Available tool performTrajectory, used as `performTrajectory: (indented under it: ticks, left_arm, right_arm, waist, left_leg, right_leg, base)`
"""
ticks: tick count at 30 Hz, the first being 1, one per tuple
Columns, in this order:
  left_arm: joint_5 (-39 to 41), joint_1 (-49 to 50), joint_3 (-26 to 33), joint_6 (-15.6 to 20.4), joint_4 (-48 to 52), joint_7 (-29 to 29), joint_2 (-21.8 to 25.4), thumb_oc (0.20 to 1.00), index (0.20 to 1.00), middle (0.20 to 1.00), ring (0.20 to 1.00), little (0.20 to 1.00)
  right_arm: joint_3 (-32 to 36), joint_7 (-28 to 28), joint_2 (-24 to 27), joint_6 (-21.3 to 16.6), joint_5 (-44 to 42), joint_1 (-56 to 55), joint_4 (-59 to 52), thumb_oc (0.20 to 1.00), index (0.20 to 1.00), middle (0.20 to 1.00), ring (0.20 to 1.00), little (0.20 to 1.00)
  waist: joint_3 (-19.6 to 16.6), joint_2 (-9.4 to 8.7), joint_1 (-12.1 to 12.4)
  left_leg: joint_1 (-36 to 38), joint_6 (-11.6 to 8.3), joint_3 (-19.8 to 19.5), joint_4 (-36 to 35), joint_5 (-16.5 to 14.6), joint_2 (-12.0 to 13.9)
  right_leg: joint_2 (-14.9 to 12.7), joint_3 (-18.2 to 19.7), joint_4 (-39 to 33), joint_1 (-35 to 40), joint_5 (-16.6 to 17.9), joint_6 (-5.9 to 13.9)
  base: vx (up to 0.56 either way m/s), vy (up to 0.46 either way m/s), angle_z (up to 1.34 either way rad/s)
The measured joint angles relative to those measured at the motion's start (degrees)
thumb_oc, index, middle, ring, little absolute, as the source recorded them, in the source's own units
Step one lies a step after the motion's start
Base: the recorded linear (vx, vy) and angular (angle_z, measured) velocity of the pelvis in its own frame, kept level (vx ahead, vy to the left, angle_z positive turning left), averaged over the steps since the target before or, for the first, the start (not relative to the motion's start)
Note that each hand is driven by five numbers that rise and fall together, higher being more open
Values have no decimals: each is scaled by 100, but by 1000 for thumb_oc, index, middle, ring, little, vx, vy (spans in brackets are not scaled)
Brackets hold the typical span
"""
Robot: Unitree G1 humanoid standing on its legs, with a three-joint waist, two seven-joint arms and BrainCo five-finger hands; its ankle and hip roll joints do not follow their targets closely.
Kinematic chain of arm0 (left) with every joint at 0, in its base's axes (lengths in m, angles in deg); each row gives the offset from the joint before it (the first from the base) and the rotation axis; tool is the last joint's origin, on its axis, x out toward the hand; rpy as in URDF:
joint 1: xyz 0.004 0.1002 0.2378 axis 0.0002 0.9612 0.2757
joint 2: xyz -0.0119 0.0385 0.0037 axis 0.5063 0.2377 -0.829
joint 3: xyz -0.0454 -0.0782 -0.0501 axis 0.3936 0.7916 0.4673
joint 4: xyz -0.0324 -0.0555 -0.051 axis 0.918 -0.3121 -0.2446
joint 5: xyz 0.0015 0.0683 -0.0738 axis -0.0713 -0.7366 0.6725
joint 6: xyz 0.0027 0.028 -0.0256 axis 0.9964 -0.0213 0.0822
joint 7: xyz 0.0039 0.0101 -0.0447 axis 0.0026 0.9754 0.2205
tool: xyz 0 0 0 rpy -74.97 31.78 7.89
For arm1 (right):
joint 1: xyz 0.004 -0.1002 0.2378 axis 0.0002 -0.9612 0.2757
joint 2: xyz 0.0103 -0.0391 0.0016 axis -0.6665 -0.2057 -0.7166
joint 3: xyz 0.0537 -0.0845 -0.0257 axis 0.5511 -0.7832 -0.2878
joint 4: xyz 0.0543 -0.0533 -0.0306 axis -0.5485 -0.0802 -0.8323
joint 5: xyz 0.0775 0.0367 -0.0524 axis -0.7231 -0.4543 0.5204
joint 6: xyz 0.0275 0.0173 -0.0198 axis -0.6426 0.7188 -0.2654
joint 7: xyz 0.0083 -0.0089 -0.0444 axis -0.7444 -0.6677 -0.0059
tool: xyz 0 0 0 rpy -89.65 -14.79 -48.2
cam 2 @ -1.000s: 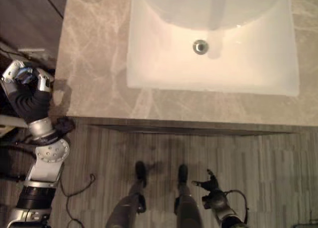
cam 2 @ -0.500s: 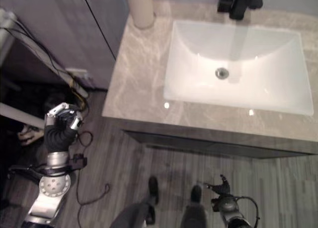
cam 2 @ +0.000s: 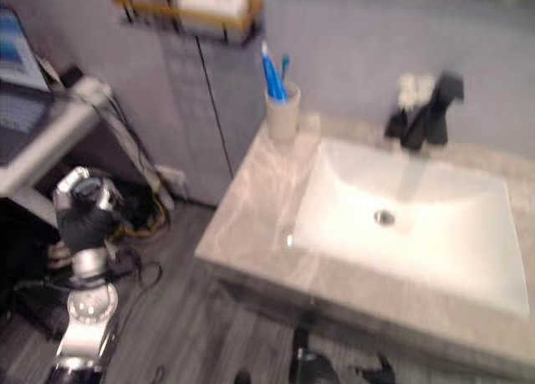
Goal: Put brush and paste in cup on sink, flatten towel.
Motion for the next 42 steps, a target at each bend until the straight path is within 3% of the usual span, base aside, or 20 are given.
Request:
performTrajectory:
  ticks: [1, 3, 5, 6, 7, 9, 10, 11, 13, 16, 17, 18, 22, 23, 26, 30, 35, 37, 41, 42]
  left_arm:
    - [46, -24, 55, -9, 1, -14, -5, 200, 200, 200, 200, 200]
    - [40, -37, 90, -29, 1, -45, 12, 200, 200, 200, 200, 200]
    - [28, -368, 74, -65, 0, -87, 32, 200, 200, 200, 200, 200]
    - [28, -520, 27, -73, -5, -85, 39, 200, 200, 200, 200, 200]
    - [28, -846, -87, -86, -29, -91, 64, 200, 200, 200, 200, 200]
    - [26, -1038, -114, -83, -27, -102, 124, 200, 200, 200, 200, 200]
    - [28, -1142, -197, -86, -46, -101, 220, 200, 200, 200, 200, 200]
    - [21, -1298, -285, -76, -52, -94, 272, 200, 200, 200, 200, 200]
    - [24, -1265, -285, -83, -57, -76, 286, 200, 200, 200, 200, 200]
    - [23, -1206, -308, -80, -54, -102, 309, 200, 200, 200, 200, 200]
    - [24, -1205, -305, -79, -52, -111, 351, 200, 200, 200, 200, 200]
    - [28, -1207, -293, -80, -61, -120, 421, 200, 200, 200, 200, 200]
    - [34, -1092, -241, -80, -51, -123, 462, 200, 200, 200, 200, 200]
    - [37, -987, -207, -82, -51, -129, 531, 200, 200, 200, 200, 200]
    - [211, -909, -115, -73, -2, -269, 754, 200, 200, 200, 200, 200]
    - [722, -829, -56, -76, 38, -762, 896, 200, 200, 200, 200, 200]
    - [1227, -625, -95, -97, 201, -1663, 1788, 200, 200, 200, 200, 200]
    - [1451, -976, -478, -171, -27, -1971, 1792, 200, 200, 200, 200, 200]
    - [1445, -1479, -976, -322, -630, -2037, 1927, 200, 200, 200, 200, 200]
    - [1155, -1681, -989, -358, -1050, -1905, 1983, 200, 200, 200, 200, 200]
  right_arm:
    - [-19, -26, -7, 36, 0, -204, 60, 1000, 1000, 1000, 1000, 1000]
    - [-11, -28, 40, 57, -8, -260, 55, 1000, 1000, 1000, 1000, 1000]
    - [-79, -27, 36, 92, -14, -251, 39, 1000, 1000, 1000, 1000, 1000]
    - [-111, -20, 43, 92, -15, -244, 23, 1000, 1000, 1000, 1000, 1000]
    - [-132, -19, 32, 92, -15, -252, -12, 1000, 1000, 1000, 1000, 1000]
    - [-106, 4, 30, 90, -18, -229, -39, 1000, 1000, 1000, 1000, 1000]
    - [-98, 73, 31, 91, -25, -214, -39, 1000, 1000, 1000, 1000, 1000]
    - [-43, 132, 52, 92, -25, -176, -33, 1000, 1000, 1000, 1000, 1000]
    - [-54, 178, 107, 92, -12, -89, -39, 1000, 1000, 1000, 1000, 1000]
    - [-51, 248, 231, 71, 76, -1, -73, 1000, 1000, 1000, 1000, 1000]
    - [-50, 248, 258, 72, 117, 46, -75, 1000, 1000, 1000, 1000, 1000]
    - [-48, 252, 235, 71, 131, 144, -90, 1000, 1000, 1000, 1000, 1000]
    - [-52, 234, 146, 68, 289, 164, -333, 1000, 1000, 1000, 1000, 1000]
    - [-58, 228, 115, 70, 343, 225, -415, 1000, 1000, 1000, 1000, 1000]
    - [-137, 212, 51, 57, 429, 345, -549, 1000, 1000, 1000, 1000, 1000]
    - [-141, 186, 46, 54, 584, 466, -545, 1000, 1000, 1000, 1000, 1000]
    - [-132, -34, 69, 54, 779, 589, -506, 1000, 1000, 1000, 1000, 1000]
    - [-249, -156, 92, 46, 845, 714, -484, 1000, 1000, 1000, 1000, 1000]
    - [-288, -183, 134, -2, 864, 957, -502, 1000, 1000, 1000, 1000, 1000]
    - [-275, -179, 164, -52, 831, 1045, -533, 1000, 1000, 1000, 1000, 1000]
  waist:
    - [-39, -59, 28]
    - [-37, -32, 16]
    - [73, -108, -72]
    - [150, -139, -91]
    - [242, -219, -237]
    - [297, -257, -320]
    - [315, -249, -382]
    - [421, -182, -387]
    - [528, -91, -325]
    - [547, 148, -347]
    - [548, 237, -335]
    - [584, 319, -344]
    - [633, 219, -157]
    - [653, 195, -126]
    - [714, 98, -56]
    - [748, 64, -74]
    - [781, 117, -186]
    - [815, 194, -188]
    - [807, 267, -289]
    - [814, 278, -460]
  left_leg:
    - [-376, -128, 221, 773, 1, 52]
    - [-540, -323, 279, 1104, 183, 130]
    - [-949, -549, 212, 1898, 237, 165]
    - [-1062, -542, 266, 1973, 234, 218]
    - [-1161, -544, 627, 1648, 245, 434]
    - [-1231, -581, 851, 886, 288, 710]
    - [-1216, -610, 994, 126, 341, 830]
    - [-1201, -741, 933, -585, 582, 885]
    - [-1190, -724, 650, -580, 819, 893]
    - [-933, -642, 713, -749, 945, 764]
    - [-790, -546, 723, -926, 1013, 683]
    - [-577, -279, 862, -1275, 1068, 561]
    - [-556, -59, 1104, -1428, 1091, 246]
    - [-554, 9, 1205, -1427, 1055, 75]
    - [-549, 67, 1498, -1495, 1029, -37]
    - [-448, 87, 1680, -1623, 1041, -81]
    - [-421, 98, 1817, -1705, 1049, -41]
    - [-551, 99, 1950, -1705, 1053, 5]
    - [-858, 77, 2088, -1706, 1093, 55]
    - [-947, 58, 2169, -1709, 1114, 94]
  right_leg:
    - [31, -76, -215, 167, 150, -181]
    - [125, -58, -206, 191, 71, -284]
    - [189, -44, -275, 251, 13, -366]
    - [177, -59, -313, 311, 13, -366]
    - [140, -186, -431, 398, 10, -370]
    - [110, -283, -540, 450, -6, -357]
    - [73, -379, -540, 420, -23, -341]
    - [72, -420, -538, 419, -31, -328]
    - [73, -357, -540, 477, -33, -305]
    - [58, -290, -543, 504, -30, -112]
    - [61, -246, -542, 490, -10, -47]
    - [11, -179, -532, 451, 36, 109]
    - [-314, 75, -420, 248, 99, 317]
    - [-496, 187, -430, 208, 152, 443]
    - [-608, 446, -488, 61, 270, 567]
    - [-621, 639, -545, 19, 336, 606]
    - [-557, 763, -576, -55, 346, 603]
    - [-493, 911, -587, -257, 395, 571]
    - [-440, 1035, -574, -636, 457, 565]
    - [-386, 1112, -543, -772, 525, 505]
  base:
    - [78, -145, 1]
    - [77, -126, -12]
    - [23, -44, -25]
    - [40, 37, 9]
    - [61, 88, 23]
    - [56, 99, 26]
    - [95, 116, 31]
    - [76, 68, 18]
    - [93, 137, -14]
    - [74, 170, -15]
    - [27, 187, -9]
    - [21, 227, -15]
    - [-19, 139, -22]
    - [-36, 121, -17]
    - [-30, 97, -39]
    - [-9, 50, -30]
    - [-15, 4, -16]
    - [-123, -72, -28]
    - [-16, -50, -23]
    - [25, -60, -27]
